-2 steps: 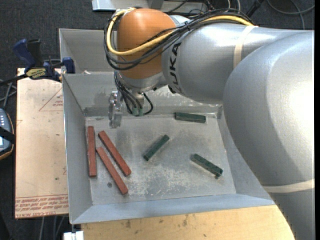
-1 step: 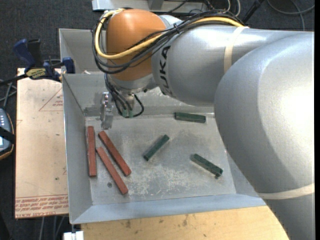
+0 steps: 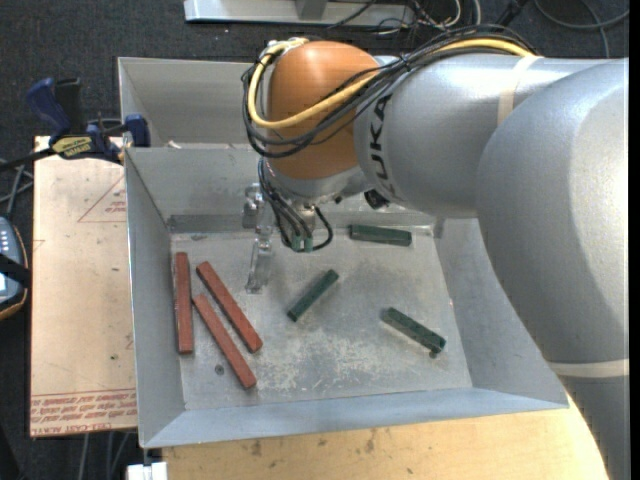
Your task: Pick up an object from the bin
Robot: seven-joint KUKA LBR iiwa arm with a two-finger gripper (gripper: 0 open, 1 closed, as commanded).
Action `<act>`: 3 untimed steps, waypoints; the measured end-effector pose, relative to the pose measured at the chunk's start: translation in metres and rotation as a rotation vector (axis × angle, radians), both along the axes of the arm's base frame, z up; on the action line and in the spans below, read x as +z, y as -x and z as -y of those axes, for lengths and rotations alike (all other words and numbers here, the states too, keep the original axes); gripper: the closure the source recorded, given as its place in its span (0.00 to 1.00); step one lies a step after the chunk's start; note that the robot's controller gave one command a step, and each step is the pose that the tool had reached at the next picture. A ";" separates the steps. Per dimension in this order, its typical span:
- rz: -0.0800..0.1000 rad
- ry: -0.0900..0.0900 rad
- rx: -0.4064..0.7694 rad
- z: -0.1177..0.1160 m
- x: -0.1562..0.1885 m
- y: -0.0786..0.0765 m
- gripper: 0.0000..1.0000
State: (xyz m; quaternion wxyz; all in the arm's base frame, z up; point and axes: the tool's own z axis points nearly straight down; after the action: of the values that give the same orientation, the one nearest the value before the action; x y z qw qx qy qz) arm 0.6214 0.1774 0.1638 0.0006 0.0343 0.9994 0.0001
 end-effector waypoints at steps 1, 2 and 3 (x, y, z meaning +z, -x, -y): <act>0.000 -0.001 0.001 -0.001 0.000 0.000 0.00; 0.007 -0.003 0.007 0.027 -0.043 0.031 0.00; 0.000 0.000 0.140 0.037 -0.082 0.029 0.00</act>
Offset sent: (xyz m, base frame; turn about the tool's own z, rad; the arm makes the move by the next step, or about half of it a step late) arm -0.0527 -0.0477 -0.0735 -0.0075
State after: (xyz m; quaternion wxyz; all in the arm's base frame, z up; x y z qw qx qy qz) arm 0.5928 0.1403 0.0814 0.0004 -0.0357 0.9994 0.0003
